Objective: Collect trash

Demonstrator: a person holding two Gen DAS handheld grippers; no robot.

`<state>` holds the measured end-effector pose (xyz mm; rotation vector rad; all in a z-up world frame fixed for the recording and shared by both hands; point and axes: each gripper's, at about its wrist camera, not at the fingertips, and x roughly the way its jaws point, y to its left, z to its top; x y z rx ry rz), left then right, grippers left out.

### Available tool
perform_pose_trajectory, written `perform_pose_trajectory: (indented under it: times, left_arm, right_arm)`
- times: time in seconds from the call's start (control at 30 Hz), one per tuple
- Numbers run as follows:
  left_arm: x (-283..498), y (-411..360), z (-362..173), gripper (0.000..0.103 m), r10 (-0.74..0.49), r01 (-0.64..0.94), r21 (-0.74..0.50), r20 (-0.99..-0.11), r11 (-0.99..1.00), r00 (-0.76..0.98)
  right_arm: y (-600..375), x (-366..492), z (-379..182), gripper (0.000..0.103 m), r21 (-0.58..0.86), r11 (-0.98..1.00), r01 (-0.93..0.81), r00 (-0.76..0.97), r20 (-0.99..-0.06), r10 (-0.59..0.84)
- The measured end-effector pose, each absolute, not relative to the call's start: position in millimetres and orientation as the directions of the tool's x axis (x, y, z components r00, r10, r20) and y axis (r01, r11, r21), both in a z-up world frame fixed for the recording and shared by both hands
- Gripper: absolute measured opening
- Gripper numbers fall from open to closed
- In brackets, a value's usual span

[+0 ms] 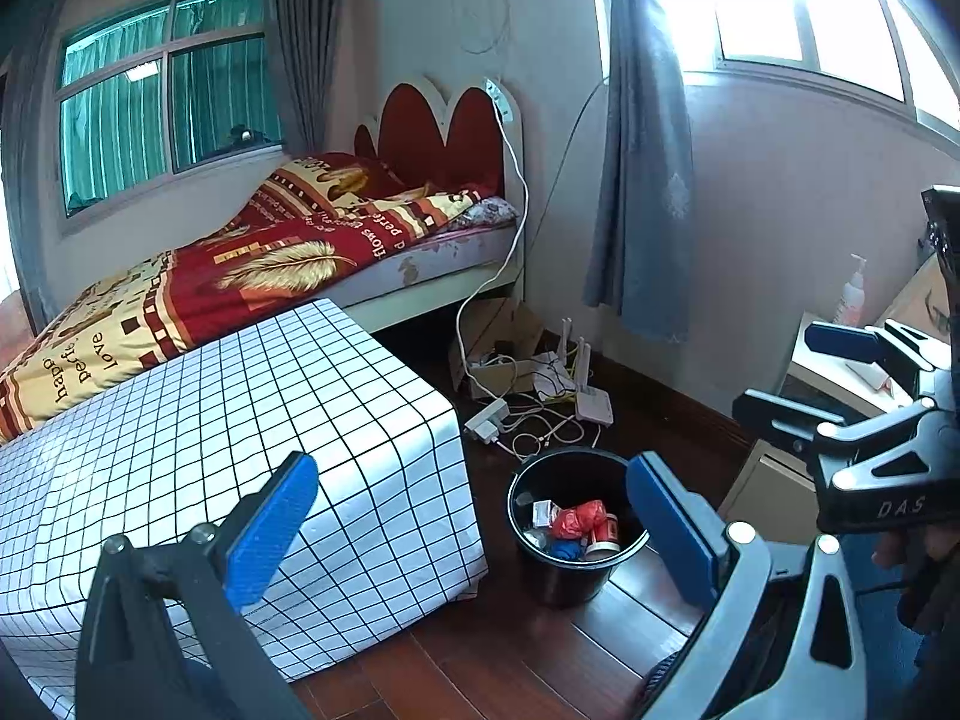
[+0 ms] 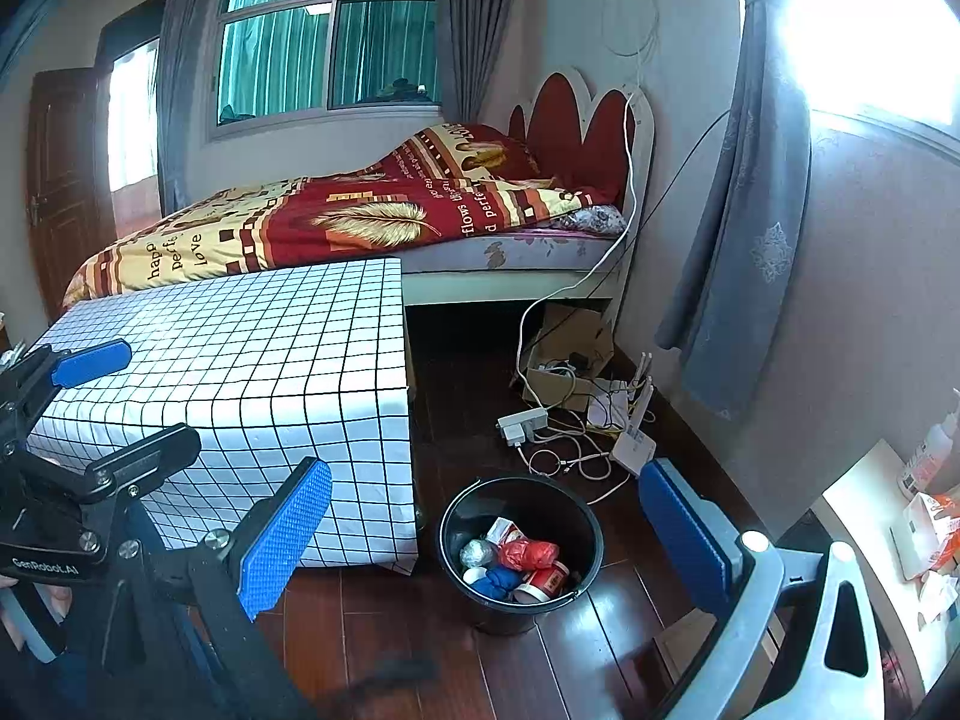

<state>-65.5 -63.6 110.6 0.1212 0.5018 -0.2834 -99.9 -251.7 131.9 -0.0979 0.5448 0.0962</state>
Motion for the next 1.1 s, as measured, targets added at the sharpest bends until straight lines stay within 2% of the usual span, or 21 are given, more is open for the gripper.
perform_pose_trajectory:
  times: [1.1]
  left_arm:
    - [-62.8, -65.8, 107.3, 0.103, -0.244, 0.309, 0.047, -0.507, 0.950, 0.827]
  right_arm:
    - [-255.7, -96.2, 128.9, 0.103, -0.067, 0.991, -0.118, 0.845, -0.530, 0.065]
